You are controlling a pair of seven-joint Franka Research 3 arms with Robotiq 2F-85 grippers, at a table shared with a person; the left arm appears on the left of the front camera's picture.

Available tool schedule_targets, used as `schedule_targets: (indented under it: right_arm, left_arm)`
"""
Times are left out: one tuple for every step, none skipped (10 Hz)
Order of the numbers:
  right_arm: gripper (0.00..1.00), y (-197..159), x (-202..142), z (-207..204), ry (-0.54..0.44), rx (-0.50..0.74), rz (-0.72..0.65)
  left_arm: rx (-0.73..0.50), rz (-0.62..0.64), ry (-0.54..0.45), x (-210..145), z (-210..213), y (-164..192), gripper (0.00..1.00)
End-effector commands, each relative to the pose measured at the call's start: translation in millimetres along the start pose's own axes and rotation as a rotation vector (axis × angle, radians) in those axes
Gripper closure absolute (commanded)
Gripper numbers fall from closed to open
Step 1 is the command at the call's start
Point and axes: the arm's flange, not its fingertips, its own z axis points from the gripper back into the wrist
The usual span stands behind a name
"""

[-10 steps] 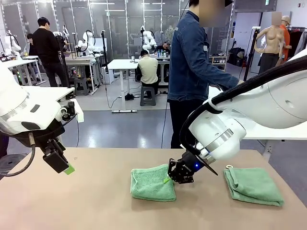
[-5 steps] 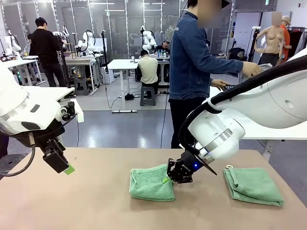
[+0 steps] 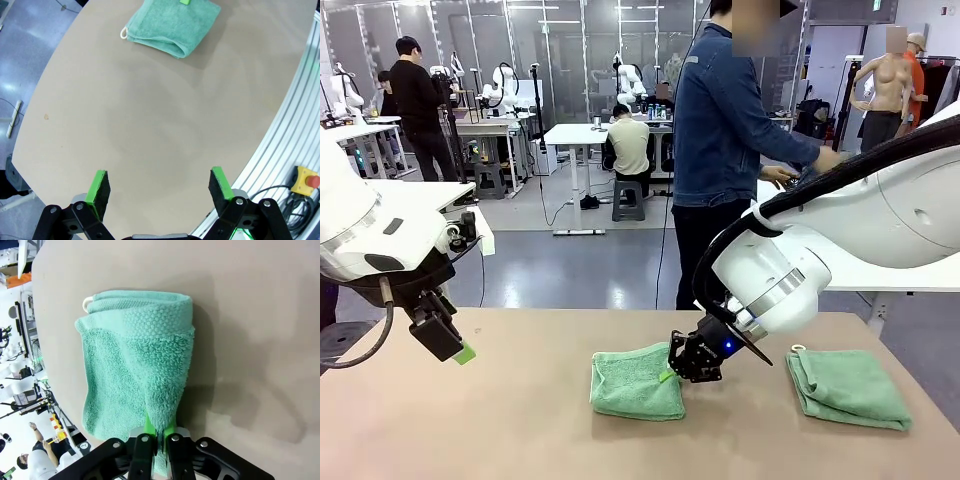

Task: Fold the towels and place them in the basket.
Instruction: Stack the folded Towel with hook on the right side of the table.

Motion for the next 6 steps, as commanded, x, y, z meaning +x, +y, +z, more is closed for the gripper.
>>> schedule_targets:
  right_arm:
    - [0.93,8.4,-9.2,19.6,0.009,-0.023,0.05]
    - [0.93,12.6,-17.0,39.8,0.015,-0.064,0.092]
    - [0.93,15.0,-21.7,62.1,0.0,-0.105,0.129]
    - [0.93,15.3,-22.6,84.0,-0.015,-0.117,0.149]
    - [0.93,13.0,-23.1,106.4,-0.024,-0.13,0.155]
    - [0.93,8.8,-23.6,130.0,-0.014,-0.157,0.158]
  left_arm:
    - [0.02,0.007,0.001,2.3,-1.6,-0.7,0.0]
    - [0.02,0.007,0.001,2.3,-1.6,-0.7,0.0]
    - [0.02,0.007,0.001,2.3,-1.6,-0.7,0.0]
    - [0.02,0.007,0.001,2.3,-1.6,-0.7,0.0]
    - [0.02,0.007,0.001,2.3,-1.6,-0.7,0.0]
    - [0.02,0.007,0.001,2.3,-1.6,-0.7,0.0]
